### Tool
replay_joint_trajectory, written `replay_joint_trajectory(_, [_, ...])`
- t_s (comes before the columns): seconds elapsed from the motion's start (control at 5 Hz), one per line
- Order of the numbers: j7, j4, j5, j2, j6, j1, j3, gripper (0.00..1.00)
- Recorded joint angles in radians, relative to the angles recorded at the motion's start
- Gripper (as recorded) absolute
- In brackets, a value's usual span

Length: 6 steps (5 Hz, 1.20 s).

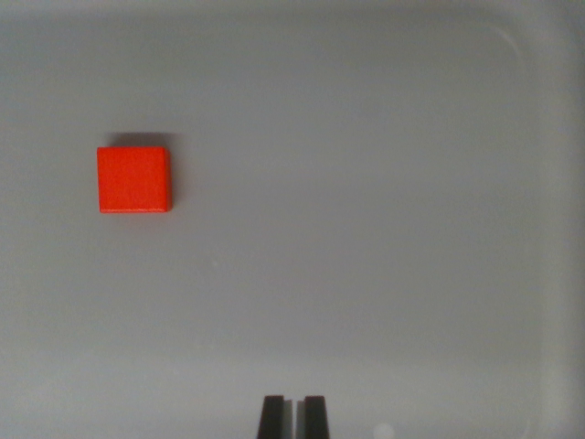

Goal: Reach red block

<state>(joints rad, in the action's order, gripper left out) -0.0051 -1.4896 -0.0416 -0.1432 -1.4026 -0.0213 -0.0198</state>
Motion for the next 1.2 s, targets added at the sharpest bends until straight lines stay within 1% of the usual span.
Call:
replay_joint_trajectory(0.2, [-0.005, 0.008, 0.0012, -0.029, 0.041, 0.0054, 0.005, 0.00])
replay_joint_trajectory(0.4, [-0.005, 0.008, 0.0012, -0.029, 0.041, 0.0054, 0.005, 0.00])
replay_joint_trajectory(0.6, [-0.009, 0.017, 0.0025, -0.061, 0.084, 0.0111, 0.010, 0.00])
replay_joint_trajectory(0.8, [-0.009, 0.017, 0.0025, -0.061, 0.084, 0.0111, 0.010, 0.00])
replay_joint_trajectory(1.0, [-0.015, 0.027, 0.0038, -0.094, 0.130, 0.0170, 0.015, 0.00])
replay_joint_trajectory(1.2, [-0.015, 0.027, 0.0038, -0.094, 0.130, 0.0170, 0.015, 0.00])
